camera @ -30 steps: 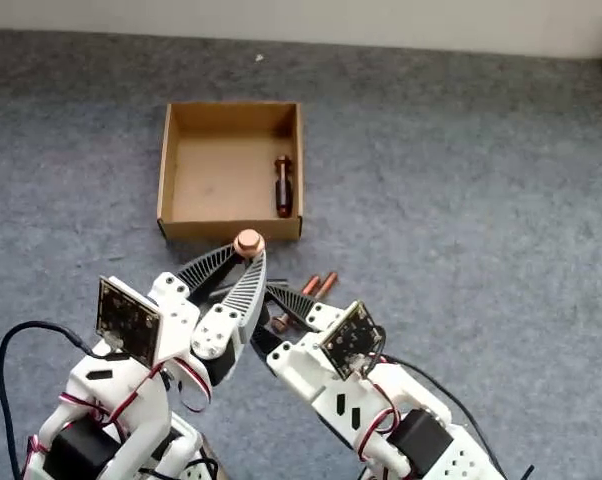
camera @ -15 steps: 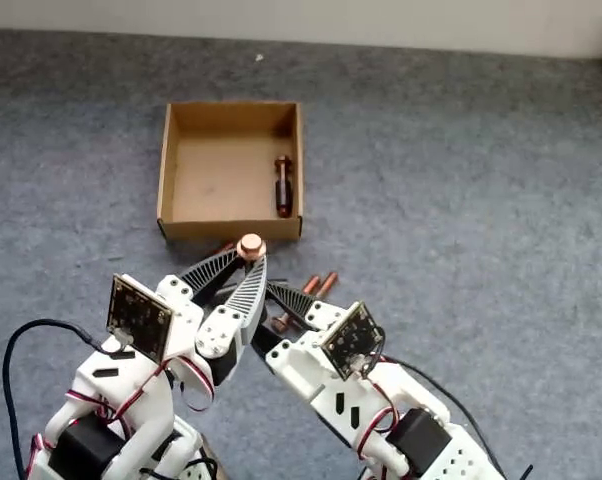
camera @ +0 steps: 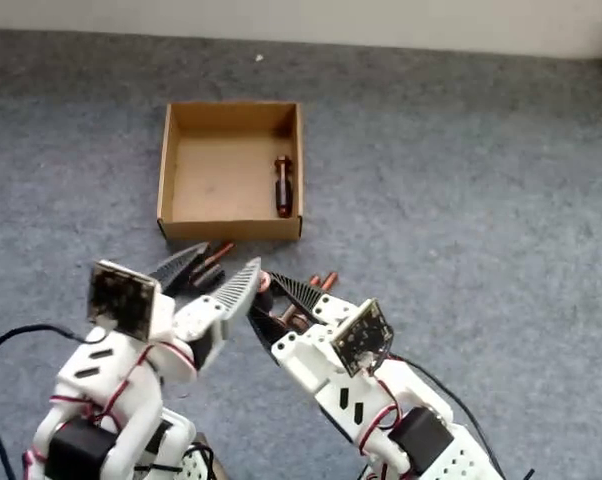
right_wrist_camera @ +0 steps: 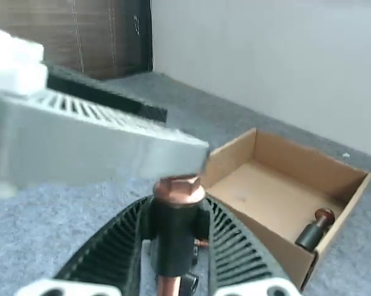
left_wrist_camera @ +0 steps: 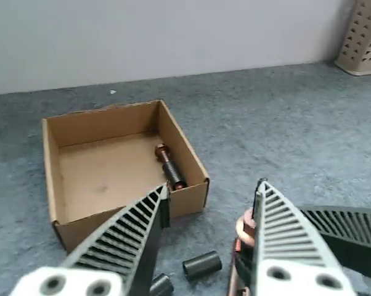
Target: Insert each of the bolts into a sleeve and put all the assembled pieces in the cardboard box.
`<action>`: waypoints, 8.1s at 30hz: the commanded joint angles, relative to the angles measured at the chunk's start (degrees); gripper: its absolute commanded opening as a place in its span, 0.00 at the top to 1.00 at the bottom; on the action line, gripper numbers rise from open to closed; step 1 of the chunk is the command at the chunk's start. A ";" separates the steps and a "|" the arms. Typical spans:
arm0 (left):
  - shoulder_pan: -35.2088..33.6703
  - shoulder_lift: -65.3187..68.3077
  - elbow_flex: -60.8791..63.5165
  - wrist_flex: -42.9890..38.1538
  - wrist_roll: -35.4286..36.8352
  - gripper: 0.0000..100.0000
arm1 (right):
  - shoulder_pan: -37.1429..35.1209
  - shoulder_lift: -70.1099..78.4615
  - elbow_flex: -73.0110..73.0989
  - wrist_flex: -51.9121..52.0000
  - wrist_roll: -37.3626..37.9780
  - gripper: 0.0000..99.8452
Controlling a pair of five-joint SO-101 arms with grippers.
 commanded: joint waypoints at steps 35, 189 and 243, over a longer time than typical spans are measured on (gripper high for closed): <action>-41.89 0.13 27.47 7.91 -18.02 0.77 | 17.89 94.20 -70.29 -9.27 -6.86 0.99; -15.08 86.46 -33.19 11.60 15.30 0.72 | 50.77 18.07 -1.01 -7.69 -52.31 1.00; -17.36 105.54 -45.32 -2.46 -1.85 0.72 | 48.84 17.80 0.40 -7.78 -49.93 1.00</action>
